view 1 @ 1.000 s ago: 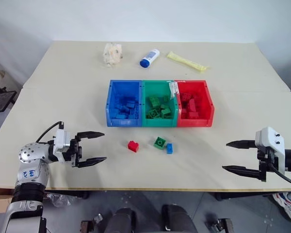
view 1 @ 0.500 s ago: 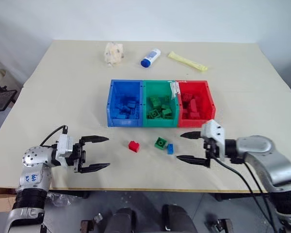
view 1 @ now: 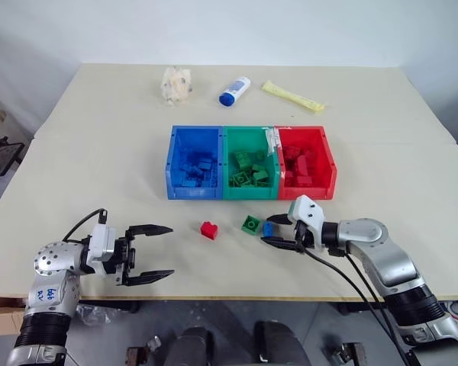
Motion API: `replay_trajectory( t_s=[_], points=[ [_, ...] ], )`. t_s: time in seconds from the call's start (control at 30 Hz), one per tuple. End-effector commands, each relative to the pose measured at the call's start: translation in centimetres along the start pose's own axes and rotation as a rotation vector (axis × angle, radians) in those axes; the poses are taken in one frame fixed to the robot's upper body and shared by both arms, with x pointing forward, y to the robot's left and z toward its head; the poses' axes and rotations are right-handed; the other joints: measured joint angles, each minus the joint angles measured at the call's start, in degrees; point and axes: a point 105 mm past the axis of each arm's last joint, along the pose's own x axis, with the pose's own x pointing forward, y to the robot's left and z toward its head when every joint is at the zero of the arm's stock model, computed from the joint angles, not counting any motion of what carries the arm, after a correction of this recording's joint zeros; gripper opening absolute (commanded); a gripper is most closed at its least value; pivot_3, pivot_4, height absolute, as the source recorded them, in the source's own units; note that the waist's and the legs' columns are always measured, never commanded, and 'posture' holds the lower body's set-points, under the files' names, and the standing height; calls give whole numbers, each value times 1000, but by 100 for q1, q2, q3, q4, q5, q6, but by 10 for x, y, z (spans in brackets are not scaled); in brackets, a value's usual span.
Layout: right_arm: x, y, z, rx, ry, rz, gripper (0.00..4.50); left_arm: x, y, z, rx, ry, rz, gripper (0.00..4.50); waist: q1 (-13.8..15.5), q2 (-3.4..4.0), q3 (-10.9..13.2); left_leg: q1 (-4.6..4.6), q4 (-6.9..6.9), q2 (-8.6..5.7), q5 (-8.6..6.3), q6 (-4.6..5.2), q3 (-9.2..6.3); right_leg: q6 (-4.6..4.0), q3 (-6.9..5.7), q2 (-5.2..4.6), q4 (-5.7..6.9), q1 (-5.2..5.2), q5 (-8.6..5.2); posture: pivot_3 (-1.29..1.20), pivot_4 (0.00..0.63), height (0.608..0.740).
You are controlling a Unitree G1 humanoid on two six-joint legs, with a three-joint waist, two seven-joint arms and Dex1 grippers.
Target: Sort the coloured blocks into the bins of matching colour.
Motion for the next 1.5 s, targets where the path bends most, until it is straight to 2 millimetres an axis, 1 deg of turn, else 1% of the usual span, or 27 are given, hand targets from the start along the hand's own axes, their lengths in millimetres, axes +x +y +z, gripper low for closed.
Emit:
replay_trajectory(
  t_s=[0.03,0.07,0.13,0.17,0.23,0.33,0.43,0.63,0.7,0.77,0.8,0.83,0.9,0.93,1.0,1.07,1.1,1.17,1.27,1.3,1.43,1.47,1.5],
  points=[
    [-3,7,13,-16,-39,31,1600,-1,2,9,40,-26,11,4500,2,0,0,0,0,0,0,0,0,0,0,0,0,0,0,0,150,740],
    [-5,8,17,-24,-49,34,1511,-1,3,9,41,-26,12,4500,3,0,0,-1,0,0,0,0,0,0,0,0,-1,0,0,0,150,740],
    [-8,8,28,-41,-72,44,1511,-1,4,9,41,-25,12,4500,3,0,0,-2,0,0,0,0,0,0,1,0,-1,0,0,0,150,740],
    [-10,7,38,-54,-92,48,1511,-1,4,9,41,-25,12,4500,4,0,0,-2,0,-1,0,0,0,0,0,0,-2,0,0,0,150,740],
    [-10,3,63,-84,-155,50,1511,-1,7,8,41,-25,12,4500,1,1,1,-2,0,0,0,0,0,0,1,0,-3,0,0,0,150,740],
    [-2,-5,92,-133,-211,49,1511,1,9,7,41,-27,7,4500,-20,2,1,-3,0,1,1,-1,1,0,1,0,-2,-2,0,0,150,740],
    [18,-10,116,-174,-267,61,1511,6,12,7,44,-34,-5,4500,-62,1,1,-1,-4,2,1,-3,0,-1,-1,2,1,-5,0,0,150,740],
    [67,-31,152,-241,-367,15,1511,15,20,9,66,-55,-23,4500,-147,1,1,-7,-1,-6,2,-2,0,-1,-9,3,38,-14,0,0,150,740],
    [83,-45,164,-228,-393,-72,1511,15,21,9,70,-57,-24,4500,-177,2,1,-7,1,-9,2,-2,3,-1,-12,2,55,-23,1,0,150,740],
    [94,-55,165,-221,-380,-124,2228,15,22,8,71,-57,-23,4500,-208,1,1,-7,0,-5,2,-4,1,-1,-20,3,65,-29,1,0,150,740],
    [97,-57,164,-213,-378,-133,2474,15,22,8,72,-57,-23,4500,-213,1,1,-7,-1,-5,3,-5,1,-2,-22,2,69,-33,1,0,150,740],
    [98,-60,163,-203,-382,-144,2839,15,23,8,73,-57,-23,4500,-213,2,1,-7,-1,-5,3,-5,-1,-3,-25,2,74,-33,1,0,150,740],
    [93,-56,159,-195,-411,-123,3447,14,24,9,77,-56,-18,4500,-210,2,1,-7,0,-7,2,-4,-9,-10,-32,0,83,-32,6,0,150,740],
    [90,-54,157,-192,-420,-111,3837,14,24,9,78,-55,-17,4500,-211,2,1,-7,0,-9,2,-4,-11,-13,-33,-2,83,-32,7,0,150,740],
    [80,-44,149,-194,-421,-44,4479,14,25,8,79,-54,-16,4500,-204,2,1,-8,1,-10,1,-3,-11,-14,-34,-3,85,-32,8,0,150,740],
    [70,-37,141,-202,-409,-5,4479,13,25,8,78,-53,-16,4500,-190,2,1,-11,1,-10,1,-2,-13,-14,-36,-4,82,-33,8,0,150,740],
    [54,-30,133,-203,-393,40,4479,13,26,8,77,-53,-18,4500,-181,2,1,-12,2,-10,1,-2,-13,-14,-35,-4,80,-33,8,0,150,740],
    [29,-18,119,-198,-355,119,4479,13,26,7,74,-53,-20,4500,-127,2,1,-19,5,-8,1,-2,-19,-14,-39,-4,69,-32,8,0,150,740],
    [-1,-9,104,-176,-287,171,4479,13,26,7,70,-54,-24,4500,-118,1,1,-23,6,-8,1,-2,-19,-14,-38,-4,48,-23,8,0,150,740],
    [-8,-5,101,-167,-268,192,4479,13,26,7,69,-54,-25,4500,-116,1,1,-22,6,-7,1,-2,-17,-14,-38,-4,44,-19,8,0,150,740],
    [-44,1,78,-107,-173,202,4479,11,26,4,60,-48,-30,4500,-121,1,1,-20,1,7,3,-6,-12,-14,-37,3,3,-14,8,0,150,740],
    [-49,2,74,-95,-155,203,4479,11,26,3,58,-47,-31,4500,-118,1,2,-20,-1,7,3,-6,-12,-14,-37,3,2,-14,8,0,150,740],
    [-59,3,64,-79,-110,199,4479,10,26,3,57,-46,-32,4500,-115,1,2,-19,-1,7,3,-6,-12,-14,-37,2,1,-14,8,0,150,740]
  ],
)
